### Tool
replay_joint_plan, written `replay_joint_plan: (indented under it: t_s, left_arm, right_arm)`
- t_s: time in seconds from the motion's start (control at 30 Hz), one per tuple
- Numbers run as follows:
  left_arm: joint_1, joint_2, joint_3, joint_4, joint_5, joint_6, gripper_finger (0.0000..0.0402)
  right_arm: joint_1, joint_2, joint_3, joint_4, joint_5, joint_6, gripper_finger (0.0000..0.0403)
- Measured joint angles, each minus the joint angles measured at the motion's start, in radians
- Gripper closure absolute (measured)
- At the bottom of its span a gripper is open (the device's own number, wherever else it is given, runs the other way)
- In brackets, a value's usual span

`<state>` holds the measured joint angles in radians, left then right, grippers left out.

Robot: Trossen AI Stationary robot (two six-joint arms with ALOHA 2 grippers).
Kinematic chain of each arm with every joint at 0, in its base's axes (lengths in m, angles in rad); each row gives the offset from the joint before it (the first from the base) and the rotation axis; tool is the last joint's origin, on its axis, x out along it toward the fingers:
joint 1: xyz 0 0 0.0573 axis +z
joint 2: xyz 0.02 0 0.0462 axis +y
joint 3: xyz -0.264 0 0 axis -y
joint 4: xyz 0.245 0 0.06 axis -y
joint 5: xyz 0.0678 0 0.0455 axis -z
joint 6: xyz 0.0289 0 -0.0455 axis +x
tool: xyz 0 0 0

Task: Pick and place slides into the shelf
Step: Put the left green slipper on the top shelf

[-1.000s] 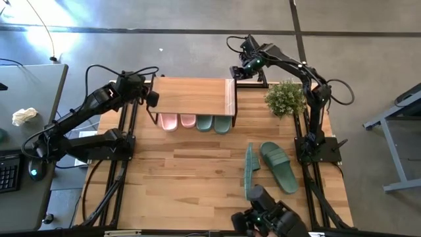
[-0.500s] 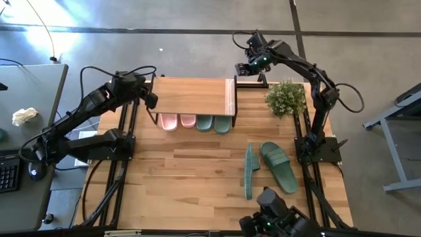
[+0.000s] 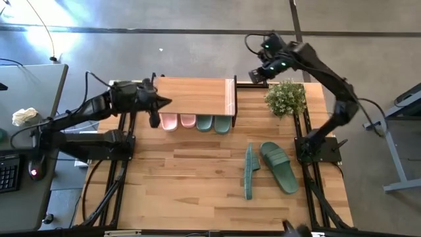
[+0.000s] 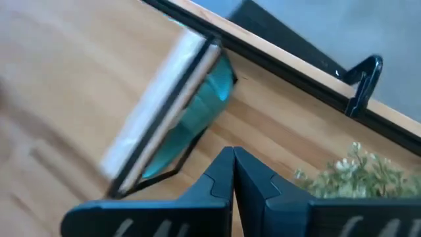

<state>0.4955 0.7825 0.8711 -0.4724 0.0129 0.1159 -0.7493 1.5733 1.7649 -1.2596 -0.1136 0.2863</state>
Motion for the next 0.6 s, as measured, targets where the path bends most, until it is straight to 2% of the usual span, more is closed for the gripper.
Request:
replay_joint_plan:
  t_s: [0.13,0.27,0.4,0.5,0.6]
  left_arm:
    - [-0.174,0.007,0.000,0.054,-0.101,0.008,0.0402]
    - [-0.343,0.040,0.000,0.089,-0.264,0.011,0.0402]
    - [-0.465,0.110,0.000,0.126,-0.410,0.011,0.0402]
    - [-0.527,0.172,0.000,0.155,-0.466,0.012,0.0402]
    - [-0.568,0.230,0.000,0.185,-0.476,0.010,0.0402]
  right_arm:
    - [0.089,-0.133,0.000,-0.006,0.002,0.038,0.0403]
    - [0.209,-0.243,0.000,-0.015,0.063,0.104,0.0403]
    - [0.343,-0.321,0.000,-0.067,0.132,0.184,0.0403]
    - [0.447,-0.354,0.000,-0.124,0.205,0.254,0.0403]
    - [0.552,-0.379,-0.022,-0.158,0.272,0.334,0.0403]
